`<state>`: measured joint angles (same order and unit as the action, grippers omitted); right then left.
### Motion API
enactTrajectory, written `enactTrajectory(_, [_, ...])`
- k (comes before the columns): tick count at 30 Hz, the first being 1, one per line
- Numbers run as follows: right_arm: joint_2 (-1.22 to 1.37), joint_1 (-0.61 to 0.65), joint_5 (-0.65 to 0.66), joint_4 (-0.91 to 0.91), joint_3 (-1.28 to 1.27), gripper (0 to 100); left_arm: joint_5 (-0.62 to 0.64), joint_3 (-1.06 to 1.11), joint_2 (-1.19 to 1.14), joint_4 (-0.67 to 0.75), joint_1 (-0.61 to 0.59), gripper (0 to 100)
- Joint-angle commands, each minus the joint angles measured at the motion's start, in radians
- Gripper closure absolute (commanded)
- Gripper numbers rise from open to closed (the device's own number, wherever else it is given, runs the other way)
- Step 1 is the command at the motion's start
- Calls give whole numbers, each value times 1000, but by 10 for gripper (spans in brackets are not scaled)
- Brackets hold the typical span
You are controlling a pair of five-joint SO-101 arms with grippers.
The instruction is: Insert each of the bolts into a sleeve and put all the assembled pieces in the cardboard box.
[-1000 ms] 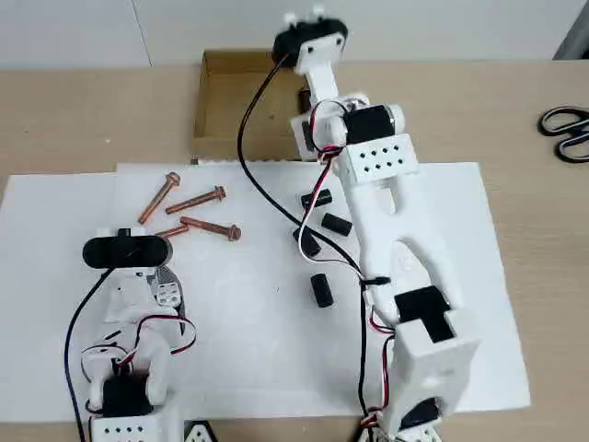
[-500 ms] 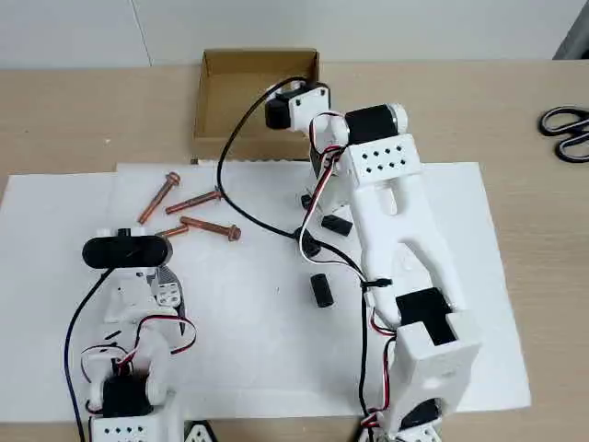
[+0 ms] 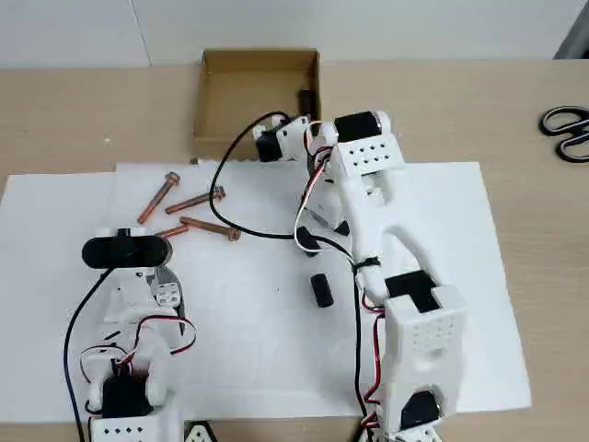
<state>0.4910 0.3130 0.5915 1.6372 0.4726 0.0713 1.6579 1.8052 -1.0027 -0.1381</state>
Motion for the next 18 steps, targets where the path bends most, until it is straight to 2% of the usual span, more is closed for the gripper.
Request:
enactTrajectory(1, [12, -16, 34, -39, 31, 850, -3, -5, 11, 21, -2, 994])
enactTrajectory(18, [168, -77, 81, -111, 31, 851, -3, -5, 11, 21, -2, 994])
